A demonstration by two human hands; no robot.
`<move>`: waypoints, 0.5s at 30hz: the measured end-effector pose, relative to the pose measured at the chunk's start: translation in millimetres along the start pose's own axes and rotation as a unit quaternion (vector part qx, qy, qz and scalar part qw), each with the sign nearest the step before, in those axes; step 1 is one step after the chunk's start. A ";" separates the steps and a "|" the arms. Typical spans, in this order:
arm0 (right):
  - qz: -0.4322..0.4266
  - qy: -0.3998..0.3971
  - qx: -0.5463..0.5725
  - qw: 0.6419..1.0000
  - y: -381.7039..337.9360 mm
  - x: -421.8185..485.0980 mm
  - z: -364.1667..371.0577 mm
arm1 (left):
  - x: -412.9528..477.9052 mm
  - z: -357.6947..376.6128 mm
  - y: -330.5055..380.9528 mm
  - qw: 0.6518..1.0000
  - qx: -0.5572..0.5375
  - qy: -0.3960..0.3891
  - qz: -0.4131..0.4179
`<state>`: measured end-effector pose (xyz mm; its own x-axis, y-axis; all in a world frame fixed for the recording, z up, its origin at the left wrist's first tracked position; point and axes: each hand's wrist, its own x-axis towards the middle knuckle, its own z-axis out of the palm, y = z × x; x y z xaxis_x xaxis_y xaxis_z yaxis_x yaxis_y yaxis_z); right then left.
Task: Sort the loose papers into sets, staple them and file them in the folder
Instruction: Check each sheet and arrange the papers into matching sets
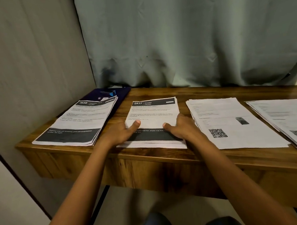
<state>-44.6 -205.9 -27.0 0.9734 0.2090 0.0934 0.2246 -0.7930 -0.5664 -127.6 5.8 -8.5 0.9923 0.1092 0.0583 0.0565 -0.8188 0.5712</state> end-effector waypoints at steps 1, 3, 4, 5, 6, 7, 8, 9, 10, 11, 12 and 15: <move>0.020 0.009 -0.007 1.000 -3.5 4.8 1.2 | 9.5 -0.6 5.0 0.999 0.011 0.010 -0.030; 0.051 0.012 0.006 0.999 -13.1 13.2 0.6 | 27.7 -0.6 12.5 0.994 0.037 0.012 -0.104; 0.062 0.011 0.015 0.998 -17.5 17.8 -1.0 | 36.1 0.0 14.6 0.992 0.037 0.002 -0.123; 0.074 0.009 0.026 0.997 -20.9 22.0 -3.0 | 43.0 0.4 16.2 0.990 0.035 -0.007 -0.136; 0.083 0.006 0.037 0.996 -24.0 25.0 -6.1 | 47.6 0.3 18.6 0.988 0.042 -0.012 -0.147; 0.091 0.004 0.051 0.995 -25.7 27.8 -9.2 | 51.7 -0.3 20.3 0.986 0.054 -0.011 -0.160; 0.099 0.001 0.069 0.993 -26.4 30.0 -12.2 | 54.9 -1.1 21.2 0.983 0.066 -0.010 -0.171; 0.108 -0.006 0.093 0.990 -26.0 32.1 -14.9 | 57.8 -2.0 21.3 0.981 0.071 -0.013 -0.181; 0.118 -0.017 0.119 0.986 -26.0 33.2 -17.9 | 60.0 -3.0 20.8 0.979 0.070 -0.015 -0.190; 0.131 -0.027 0.143 0.981 -25.8 33.3 -20.6 | 60.9 -3.7 20.7 0.978 0.067 -0.017 -0.199; 0.141 -0.036 0.158 0.977 -25.6 33.7 -22.6 | 61.3 -3.9 20.8 0.976 0.068 -0.016 -0.207; 0.158 -0.056 0.173 0.970 -24.7 34.3 -25.5 | 62.9 -0.3 23.7 0.975 0.056 0.003 -0.216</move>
<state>-15.5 -193.8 11.0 0.9758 0.0629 -0.2096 -0.1328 -0.5913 -0.7955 -63.9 -6.5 8.9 0.8726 0.4603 -0.1634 0.4811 -0.7523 0.4501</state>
